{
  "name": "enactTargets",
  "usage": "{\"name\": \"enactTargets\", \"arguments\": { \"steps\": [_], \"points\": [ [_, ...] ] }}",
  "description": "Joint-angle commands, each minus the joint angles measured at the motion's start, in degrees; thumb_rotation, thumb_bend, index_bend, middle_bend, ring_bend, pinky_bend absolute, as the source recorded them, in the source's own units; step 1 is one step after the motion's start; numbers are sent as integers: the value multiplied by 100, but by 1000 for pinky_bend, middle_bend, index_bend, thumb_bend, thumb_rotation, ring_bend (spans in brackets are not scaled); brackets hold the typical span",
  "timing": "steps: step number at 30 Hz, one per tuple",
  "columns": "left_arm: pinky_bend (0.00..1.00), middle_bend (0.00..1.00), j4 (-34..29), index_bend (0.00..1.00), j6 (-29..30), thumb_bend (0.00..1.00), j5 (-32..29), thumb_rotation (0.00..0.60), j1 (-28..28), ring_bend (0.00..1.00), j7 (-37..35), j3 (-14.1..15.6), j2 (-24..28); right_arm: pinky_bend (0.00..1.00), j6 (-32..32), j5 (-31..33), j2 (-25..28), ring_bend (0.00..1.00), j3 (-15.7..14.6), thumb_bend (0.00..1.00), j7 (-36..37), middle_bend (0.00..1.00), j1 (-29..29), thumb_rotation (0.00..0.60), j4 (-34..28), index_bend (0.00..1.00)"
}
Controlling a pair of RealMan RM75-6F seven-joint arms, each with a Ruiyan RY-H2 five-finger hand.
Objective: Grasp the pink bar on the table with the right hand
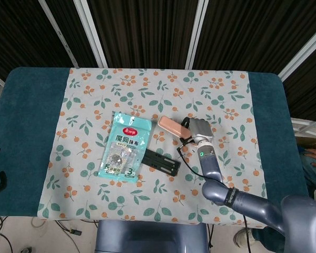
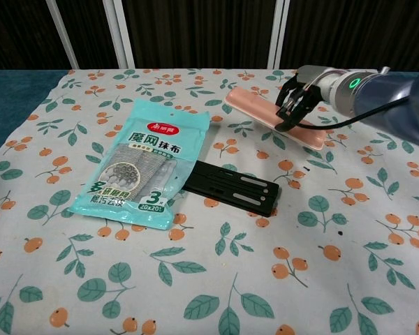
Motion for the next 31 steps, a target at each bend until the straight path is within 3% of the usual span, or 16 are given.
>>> {"name": "enactTargets", "arguments": {
  "steps": [1,7,12,21,26,31],
  "points": [
    [0,0,-5,118,6,570,4,600,3,0,8,5,-6,246,-555,-79,741,455,333,466,823,550,-444,600,-814,510],
    [0,0,-21,117,64,572,36,600,22,0,23,11,-30,245,-2535,188,1833,451,1066,466,2501,544,-1013,600,-1580,510],
    [0,0,-25,117,90,572,63,600,37,0,17,21,-38,237,-3782,-247,2121,444,1897,466,3622,533,-1617,600,-1622,510],
    [0,0,-72,117,37,573,20,600,35,0,-16,25,-16,236,-5062,-1151,1587,434,3719,451,4606,519,-2637,600,-1528,510],
    [0,0,-79,117,35,574,-4,600,34,0,-18,15,-16,235,-5880,-1098,1090,428,4694,447,4755,510,-3022,600,-1300,510],
    [0,0,-85,117,21,573,-9,600,33,0,-24,18,-10,231,-6350,-861,491,405,5465,436,4651,508,-3296,600,-1130,510]
  ]
}}
